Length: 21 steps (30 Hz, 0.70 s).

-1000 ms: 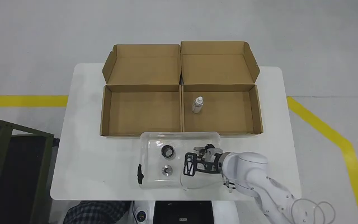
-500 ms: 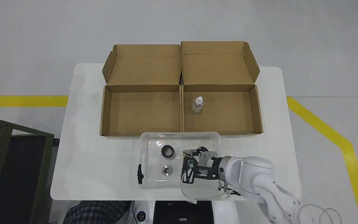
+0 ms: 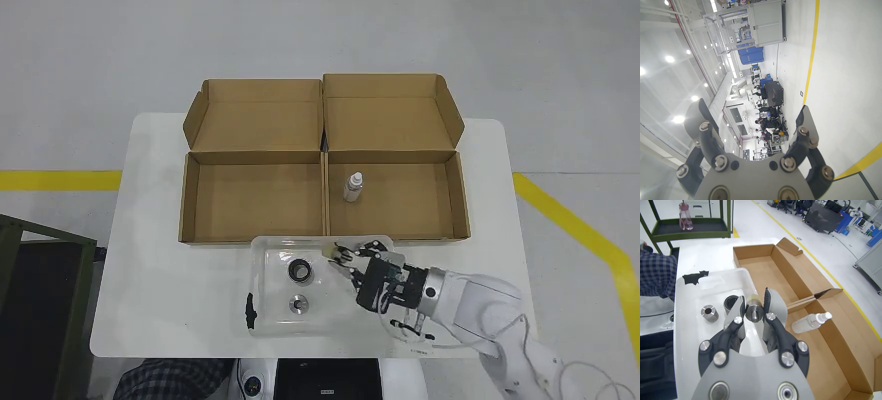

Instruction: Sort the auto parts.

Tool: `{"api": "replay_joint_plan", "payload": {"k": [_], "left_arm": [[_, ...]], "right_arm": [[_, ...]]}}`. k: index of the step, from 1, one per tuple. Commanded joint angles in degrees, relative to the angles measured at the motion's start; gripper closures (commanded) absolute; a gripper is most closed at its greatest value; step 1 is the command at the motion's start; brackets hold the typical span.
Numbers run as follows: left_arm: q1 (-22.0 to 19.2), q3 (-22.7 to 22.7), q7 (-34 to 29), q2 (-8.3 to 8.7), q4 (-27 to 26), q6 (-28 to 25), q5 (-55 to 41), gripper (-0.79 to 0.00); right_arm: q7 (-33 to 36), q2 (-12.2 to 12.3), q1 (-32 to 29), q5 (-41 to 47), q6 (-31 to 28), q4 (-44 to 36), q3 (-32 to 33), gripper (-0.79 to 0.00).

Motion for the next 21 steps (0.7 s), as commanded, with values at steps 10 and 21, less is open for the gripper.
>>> {"api": "replay_joint_plan", "payload": {"k": [10, 21], "left_arm": [[0.00, 0.00, 0.00, 0.00, 0.00, 0.00, 0.00, -0.785], [0.00, 0.00, 0.00, 0.00, 0.00, 0.00, 0.00, -0.785]], "right_arm": [[-6.12, 0.45, -2.04, 3.58, 0.29, 0.06, 4.60, 0.000], [-6.96, 0.73, -2.25, 5.10, -0.29, 0.72, 6.56, 0.000]]}}
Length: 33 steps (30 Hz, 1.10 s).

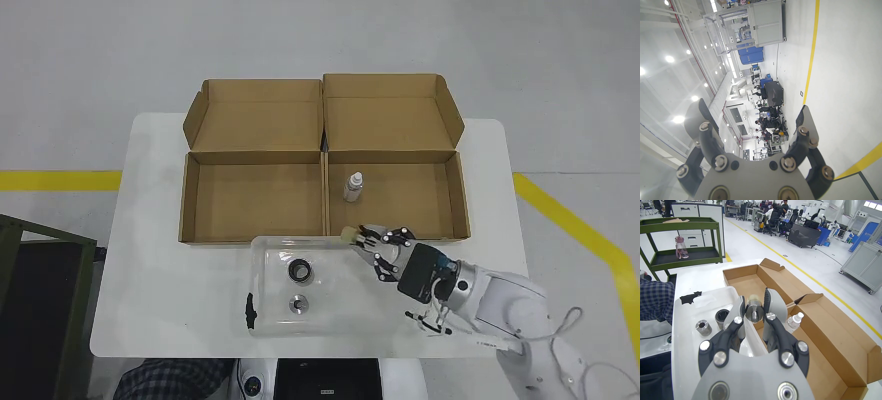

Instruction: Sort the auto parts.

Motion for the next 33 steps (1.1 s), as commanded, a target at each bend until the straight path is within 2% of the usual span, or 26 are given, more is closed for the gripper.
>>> {"api": "replay_joint_plan", "payload": {"k": [1, 10, 15, 25, 33], "left_arm": [[0.00, 0.00, 0.00, 0.00, 0.00, 0.00, 0.00, -0.785], [0.00, 0.00, 0.00, 0.00, 0.00, 0.00, 0.00, -0.785], [0.00, 0.00, 0.00, 0.00, 0.00, 0.00, 0.00, -0.785], [0.00, 0.00, 0.00, 0.00, 0.00, 0.00, 0.00, -0.785], [0.00, 0.00, 0.00, 0.00, 0.00, 0.00, 0.00, -0.785]], "right_arm": [[0.67, 0.02, 0.30, -0.19, 0.11, 0.41, 0.01, 0.000], [9.51, 0.10, 4.03, -3.51, 0.46, 3.57, -1.16, 0.000], [15.45, -0.04, 8.95, -3.53, -0.77, 7.01, -2.72, 0.000], [28.21, -0.81, 18.52, -0.27, 0.43, 14.81, -6.61, 0.000], [33.86, -1.34, 23.49, 0.22, 1.33, 19.86, -9.38, 0.000]]}}
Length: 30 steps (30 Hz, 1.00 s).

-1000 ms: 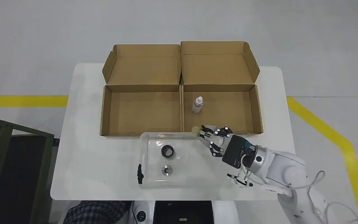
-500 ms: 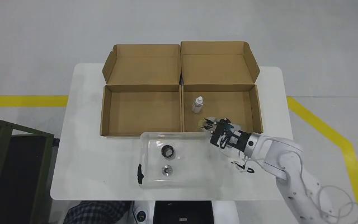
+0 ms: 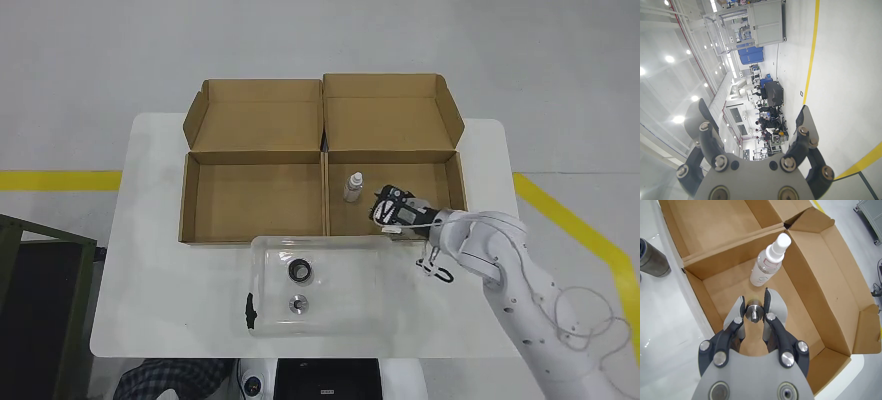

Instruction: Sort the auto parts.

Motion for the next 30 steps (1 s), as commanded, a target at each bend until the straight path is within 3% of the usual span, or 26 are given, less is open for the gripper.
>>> {"api": "replay_joint_plan", "payload": {"k": [1, 17, 26, 30], "left_arm": [[0.00, 0.00, 0.00, 0.00, 0.00, 0.00, 0.00, -0.785], [0.00, 0.00, 0.00, 0.00, 0.00, 0.00, 0.00, -0.785], [0.00, 0.00, 0.00, 0.00, 0.00, 0.00, 0.00, -0.785], [0.00, 0.00, 0.00, 0.00, 0.00, 0.00, 0.00, -0.785]], "right_arm": [[1.06, -0.14, 1.25, -0.08, 0.38, 1.36, -0.63, 0.000], [4.81, -1.65, 7.79, 0.26, 2.04, 9.03, -7.24, 0.000], [5.30, -2.24, 9.38, 0.69, 2.98, 11.03, -9.13, -0.209], [5.10, -2.38, 9.68, 1.18, 3.59, 10.85, -9.21, -0.268]]}}
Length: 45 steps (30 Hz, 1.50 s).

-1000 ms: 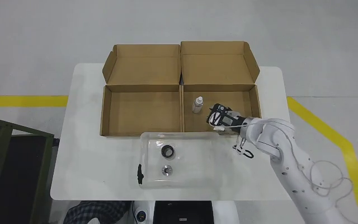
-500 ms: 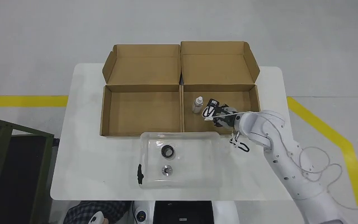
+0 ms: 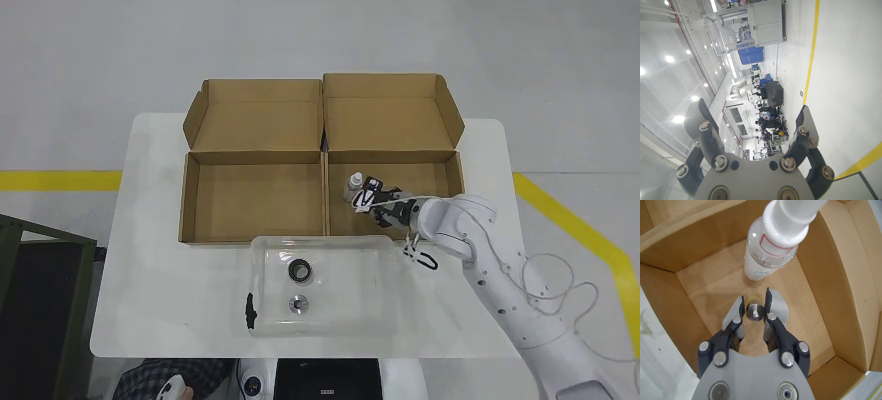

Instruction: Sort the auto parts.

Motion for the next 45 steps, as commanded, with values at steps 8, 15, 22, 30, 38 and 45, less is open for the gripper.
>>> {"api": "replay_joint_plan", "payload": {"k": [8, 15, 22, 30, 38, 45], "left_arm": [[0.00, 0.00, 0.00, 0.00, 0.00, 0.00, 0.00, -0.785], [0.00, 0.00, 0.00, 0.00, 0.00, 0.00, 0.00, -0.785], [0.00, 0.00, 0.00, 0.00, 0.00, 0.00, 0.00, -0.785], [0.00, 0.00, 0.00, 0.00, 0.00, 0.00, 0.00, -0.785], [0.00, 0.00, 0.00, 0.00, 0.00, 0.00, 0.00, -0.785], [0.00, 0.00, 0.00, 0.00, 0.00, 0.00, 0.00, -0.785]], "right_arm": [[-2.51, 1.02, -5.69, 1.72, 2.02, -8.05, 4.86, -0.296], [-6.61, 2.19, -14.29, 3.56, 2.05, -19.22, 9.73, -0.308], [-11.99, 2.67, -21.87, 1.72, 0.51, -27.59, 9.01, -0.317], [-14.97, 2.44, -24.20, -4.13, -0.06, -29.85, 3.48, -0.351], [-16.60, 1.62, -22.53, -9.57, 0.99, -27.30, -2.73, -0.382], [-17.30, 0.73, -20.41, -12.76, 2.56, -24.28, -6.87, -0.422]]}}
